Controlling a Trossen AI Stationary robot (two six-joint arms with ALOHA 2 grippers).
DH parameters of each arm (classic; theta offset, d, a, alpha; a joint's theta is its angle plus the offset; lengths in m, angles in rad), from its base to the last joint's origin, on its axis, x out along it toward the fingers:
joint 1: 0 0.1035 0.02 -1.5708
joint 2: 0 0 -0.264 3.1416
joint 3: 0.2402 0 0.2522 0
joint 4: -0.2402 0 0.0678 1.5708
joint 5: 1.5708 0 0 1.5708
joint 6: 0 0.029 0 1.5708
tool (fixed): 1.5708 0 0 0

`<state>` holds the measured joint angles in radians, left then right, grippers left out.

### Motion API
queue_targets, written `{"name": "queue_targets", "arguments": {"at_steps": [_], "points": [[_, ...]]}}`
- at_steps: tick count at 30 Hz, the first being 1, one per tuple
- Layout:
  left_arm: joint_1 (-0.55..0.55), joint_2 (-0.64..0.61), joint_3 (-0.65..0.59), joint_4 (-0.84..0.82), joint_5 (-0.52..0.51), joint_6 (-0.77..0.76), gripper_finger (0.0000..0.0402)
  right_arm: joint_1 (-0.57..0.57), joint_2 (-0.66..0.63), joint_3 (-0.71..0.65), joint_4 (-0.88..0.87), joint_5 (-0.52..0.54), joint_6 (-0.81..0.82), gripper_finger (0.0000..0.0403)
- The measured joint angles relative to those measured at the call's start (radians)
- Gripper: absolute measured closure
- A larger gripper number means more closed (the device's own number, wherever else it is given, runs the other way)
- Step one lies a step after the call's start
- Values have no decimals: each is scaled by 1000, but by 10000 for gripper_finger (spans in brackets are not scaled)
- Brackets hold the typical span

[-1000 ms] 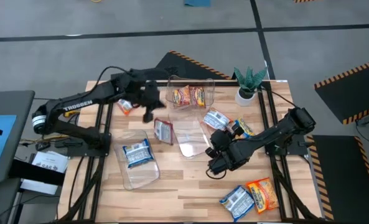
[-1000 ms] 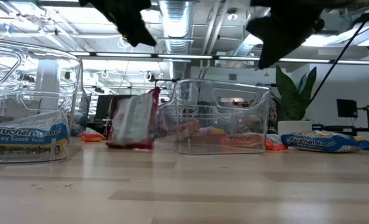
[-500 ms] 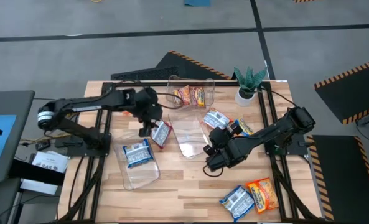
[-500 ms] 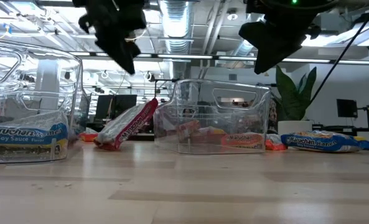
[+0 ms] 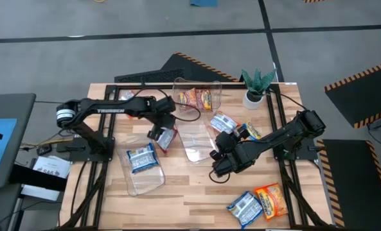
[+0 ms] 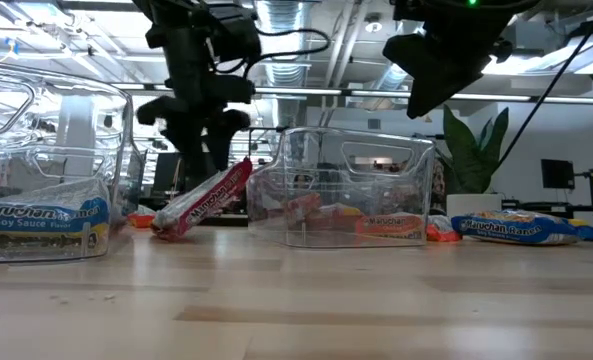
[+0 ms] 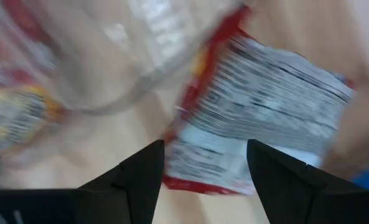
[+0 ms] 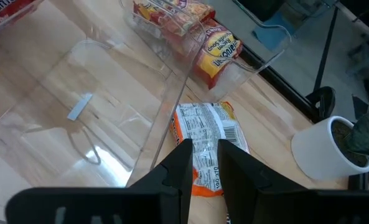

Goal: Sort Maruchan noodles
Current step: Put the red noodle pack into the top transparent bin

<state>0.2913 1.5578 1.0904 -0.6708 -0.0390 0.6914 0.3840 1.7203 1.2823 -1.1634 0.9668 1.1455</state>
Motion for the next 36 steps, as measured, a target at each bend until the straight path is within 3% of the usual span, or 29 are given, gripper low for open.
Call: {"name": "queue_targets", "arguments": {"at_steps": [5,10,20,29,33,36], "points": [[4,-16,2,57,-26,70,185,0,0,0,8,0,-2,304],[10,25,1,2,1,118,185,0,0,0,14,1,-3,304],[40,155,3,-46,45,85,185,0,0,0,18,2,-21,304],[154,254,5,-43,300,-118,187,0,0,0,23,2,-21,304],[155,256,4,-28,281,-123,220,0,0,0,24,2,-21,304],[143,253,5,-17,233,-124,286,0,0,0,24,2,-21,304]]}}
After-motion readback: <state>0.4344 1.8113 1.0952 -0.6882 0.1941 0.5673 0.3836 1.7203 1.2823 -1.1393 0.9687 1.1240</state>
